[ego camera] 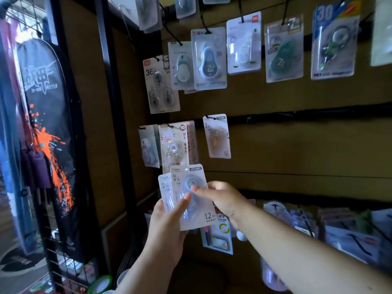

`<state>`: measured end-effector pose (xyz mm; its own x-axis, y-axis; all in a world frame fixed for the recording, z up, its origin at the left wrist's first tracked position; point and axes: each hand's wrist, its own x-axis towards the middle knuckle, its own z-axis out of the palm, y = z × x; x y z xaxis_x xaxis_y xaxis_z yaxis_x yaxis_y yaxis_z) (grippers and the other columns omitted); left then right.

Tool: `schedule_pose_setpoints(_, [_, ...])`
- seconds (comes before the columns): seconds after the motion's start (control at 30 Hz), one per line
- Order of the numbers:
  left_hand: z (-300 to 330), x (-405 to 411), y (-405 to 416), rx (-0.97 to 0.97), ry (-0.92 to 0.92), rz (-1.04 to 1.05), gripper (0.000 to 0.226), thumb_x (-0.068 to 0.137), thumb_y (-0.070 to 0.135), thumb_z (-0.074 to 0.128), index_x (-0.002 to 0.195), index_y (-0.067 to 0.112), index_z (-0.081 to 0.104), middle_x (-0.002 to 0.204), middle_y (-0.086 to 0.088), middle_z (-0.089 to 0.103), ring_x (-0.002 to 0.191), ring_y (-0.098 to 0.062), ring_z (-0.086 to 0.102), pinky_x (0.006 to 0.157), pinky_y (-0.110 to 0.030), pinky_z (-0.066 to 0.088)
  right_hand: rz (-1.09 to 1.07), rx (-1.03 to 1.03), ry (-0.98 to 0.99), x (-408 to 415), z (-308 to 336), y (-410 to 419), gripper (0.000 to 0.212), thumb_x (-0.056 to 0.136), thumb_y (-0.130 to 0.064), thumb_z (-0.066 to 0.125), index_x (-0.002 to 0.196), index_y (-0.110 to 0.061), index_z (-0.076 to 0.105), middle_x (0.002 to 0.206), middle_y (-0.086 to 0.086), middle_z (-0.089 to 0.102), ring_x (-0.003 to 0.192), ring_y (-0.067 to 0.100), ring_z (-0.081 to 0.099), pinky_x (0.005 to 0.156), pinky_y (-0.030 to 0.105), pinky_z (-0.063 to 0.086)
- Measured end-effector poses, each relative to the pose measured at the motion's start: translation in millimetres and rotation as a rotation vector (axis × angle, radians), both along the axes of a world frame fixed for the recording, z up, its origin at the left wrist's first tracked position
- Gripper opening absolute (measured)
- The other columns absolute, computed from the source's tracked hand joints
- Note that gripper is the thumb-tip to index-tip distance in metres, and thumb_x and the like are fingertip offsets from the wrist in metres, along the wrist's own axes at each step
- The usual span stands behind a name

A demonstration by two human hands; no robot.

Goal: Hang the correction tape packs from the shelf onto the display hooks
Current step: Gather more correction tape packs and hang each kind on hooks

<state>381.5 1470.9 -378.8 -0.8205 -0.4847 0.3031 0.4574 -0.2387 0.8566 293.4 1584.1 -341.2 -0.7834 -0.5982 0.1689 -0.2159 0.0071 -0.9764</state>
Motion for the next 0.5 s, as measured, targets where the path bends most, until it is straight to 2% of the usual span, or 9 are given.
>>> schedule_pose_setpoints(0.07, [2, 2, 3, -0.001, -0.008, 0.005, 0.049, 0.071, 0.025, 0.076, 0.117, 0.01, 0.067, 0.107, -0.019, 0.074, 0.093, -0.036, 0.072, 0.092, -0.063, 0.049, -0.019, -0.03, 0.012, 4, -3, 1, 0.031, 0.071, -0.04, 0.08, 0.089, -0.016, 0.071, 0.083, 0.002, 0.076, 0.074, 0.016, 0.072, 0.063, 0.029, 0.055])
schedule_pose_setpoints(0.2, [4, 5, 8, -0.012, -0.025, 0.003, 0.051, 0.074, 0.026, 0.075, 0.121, 0.011, 0.064, 0.11, -0.019, 0.073, 0.101, -0.04, 0.07, 0.095, -0.063, 0.048, -0.05, -0.027, 0.021, 4, 0, 6, 0.023, 0.073, -0.035, 0.08, 0.085, -0.017, 0.071, 0.08, 0.0, 0.076, 0.069, 0.014, 0.071, 0.057, 0.025, 0.054])
schedule_pose_setpoints(0.3, [4, 5, 8, -0.005, -0.024, -0.005, 0.036, 0.086, 0.025, 0.067, 0.12, 0.013, 0.065, 0.112, -0.017, 0.074, 0.099, -0.036, 0.071, 0.091, -0.055, 0.052, -0.066, -0.086, 0.005, 1, 6, 10, 0.017, 0.075, -0.028, 0.08, 0.082, -0.015, 0.071, 0.08, 0.001, 0.076, 0.07, 0.014, 0.072, 0.057, 0.025, 0.054])
schedule_pose_setpoints(0.43, [4, 5, 6, 0.019, -0.039, 0.023, 0.025, 0.096, 0.02, 0.059, 0.12, 0.012, 0.064, 0.109, -0.013, 0.075, 0.095, -0.031, 0.073, 0.083, -0.051, 0.059, -0.155, -0.161, 0.057, -6, 25, 11, 0.017, 0.077, -0.023, 0.078, 0.084, -0.013, 0.067, 0.087, 0.003, 0.074, 0.078, 0.018, 0.071, 0.068, 0.03, 0.057])
schedule_pose_setpoints(0.5, [5, 5, 5, 0.023, -0.04, 0.046, 0.023, 0.096, 0.019, 0.059, 0.118, 0.011, 0.065, 0.106, -0.012, 0.076, 0.089, -0.026, 0.074, 0.069, -0.042, 0.061, -0.194, -0.197, 0.095, -10, 38, 9, 0.021, 0.077, -0.024, 0.078, 0.088, -0.01, 0.067, 0.093, 0.007, 0.074, 0.088, 0.024, 0.071, 0.078, 0.037, 0.057])
